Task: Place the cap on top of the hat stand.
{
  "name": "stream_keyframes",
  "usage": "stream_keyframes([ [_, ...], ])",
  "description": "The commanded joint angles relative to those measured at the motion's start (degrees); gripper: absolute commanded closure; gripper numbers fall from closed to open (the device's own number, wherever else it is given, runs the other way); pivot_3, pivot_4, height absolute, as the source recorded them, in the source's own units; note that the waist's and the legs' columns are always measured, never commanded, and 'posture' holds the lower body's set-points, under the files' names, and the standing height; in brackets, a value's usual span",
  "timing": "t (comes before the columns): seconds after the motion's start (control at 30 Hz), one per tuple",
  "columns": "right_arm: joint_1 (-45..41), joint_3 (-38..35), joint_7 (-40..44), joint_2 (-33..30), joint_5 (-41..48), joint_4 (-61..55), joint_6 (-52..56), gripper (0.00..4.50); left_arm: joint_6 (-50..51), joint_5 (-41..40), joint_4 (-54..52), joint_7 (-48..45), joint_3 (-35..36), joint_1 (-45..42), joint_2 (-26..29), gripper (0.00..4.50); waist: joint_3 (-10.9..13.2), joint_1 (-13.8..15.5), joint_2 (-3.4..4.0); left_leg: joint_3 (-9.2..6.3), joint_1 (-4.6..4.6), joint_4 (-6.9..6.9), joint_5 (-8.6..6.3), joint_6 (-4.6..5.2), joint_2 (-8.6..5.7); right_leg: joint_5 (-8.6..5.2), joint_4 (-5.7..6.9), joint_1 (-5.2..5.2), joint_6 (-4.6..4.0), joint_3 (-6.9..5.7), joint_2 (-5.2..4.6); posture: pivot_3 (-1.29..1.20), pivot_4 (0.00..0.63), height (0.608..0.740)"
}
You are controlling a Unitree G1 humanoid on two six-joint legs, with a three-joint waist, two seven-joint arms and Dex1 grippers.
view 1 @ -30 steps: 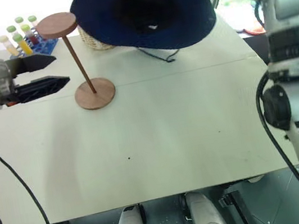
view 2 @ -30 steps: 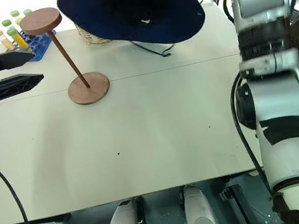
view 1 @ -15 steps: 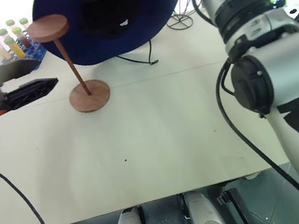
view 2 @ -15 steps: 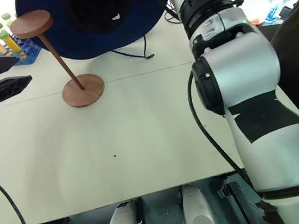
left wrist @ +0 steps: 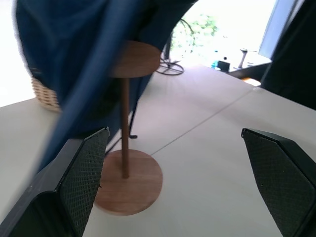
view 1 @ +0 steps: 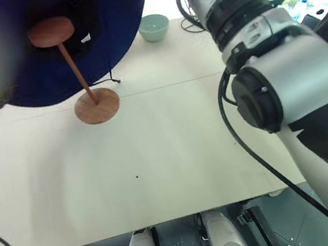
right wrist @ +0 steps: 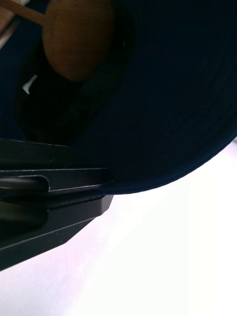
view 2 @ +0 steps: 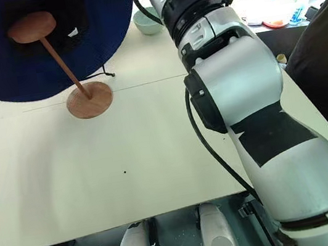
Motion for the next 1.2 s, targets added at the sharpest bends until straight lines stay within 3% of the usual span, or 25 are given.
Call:
stream_keyframes([
  [0.03,-0.03,0.00,-3.17,0.49,-0.17,-5.29,-4.43,4.47,1.58,-0.86,-0.05,0.75,6.90,1.25,2.65,0.00,-0.02,-0.06,-0.03,0.00,0.00,0.00,0.00,0.00,0.00,0.00,0.00,0.00,0.00,0.00,0.00,0.00,0.150,0.735],
  [0.2,5.43,0.46,-6.46,0.32,-0.42,-13.01,-8.21,4.47,5.75,-2.04,-0.74,1.74,14.04,3.66,3.81,0.00,-0.03,-0.07,-0.05,0.00,0.03,0.01,0.01,-0.02,0.00,0.00,0.03,0.00,0.00,0.00,0.00,0.00,0.150,0.735],
  [0.37,16.61,2.24,-8.54,1.23,-1.04,-27.45,-8.23,4.47,12.66,-2.73,-0.82,0.75,23.32,6.65,6.70,0.00,-0.06,-0.06,-0.10,-0.02,0.03,0.03,0.03,-0.04,0.01,0.01,0.06,0.01,0.00,0.01,0.00,0.00,0.150,0.735],
  [0.53,25.37,2.90,-9.93,0.95,-0.99,-39.61,-7.14,4.47,13.89,-1.05,0.55,0.08,27.81,9.51,8.59,0.00,-0.04,0.00,-0.06,-0.03,0.09,0.00,0.04,-0.07,0.01,0.00,0.12,0.00,-0.01,0.00,0.01,0.00,0.150,0.735],
  [0.8,46.27,4.64,-17.46,2.00,-4.48,-56.36,-17.82,4.47,11.42,-0.02,0.95,-0.55,25.02,10.61,8.68,0.00,-0.10,0.05,-0.17,-0.03,0.15,0.08,0.14,-0.25,0.01,0.00,0.08,0.11,-0.02,0.01,-0.01,0.00,0.150,0.735],
  [0.93,53.80,8.75,-19.05,2.55,-8.88,-56.04,-20.02,4.47,9.72,0.18,2.75,-0.89,22.54,9.55,9.91,0.00,-0.10,-0.05,-0.16,-0.04,0.18,0.06,0.17,-0.28,0.01,0.00,0.12,0.10,-0.03,0.01,0.01,0.00,0.150,0.735],
  [1.2,58.37,14.90,-21.75,1.73,-16.46,-50.76,-22.90,4.47,6.86,0.41,5.82,-1.52,17.31,6.33,11.30,0.00,-0.10,-0.04,-0.17,-0.04,0.18,0.04,0.17,-0.28,0.01,-0.01,0.11,0.10,-0.03,0.03,0.02,0.00,0.150,0.735],
])
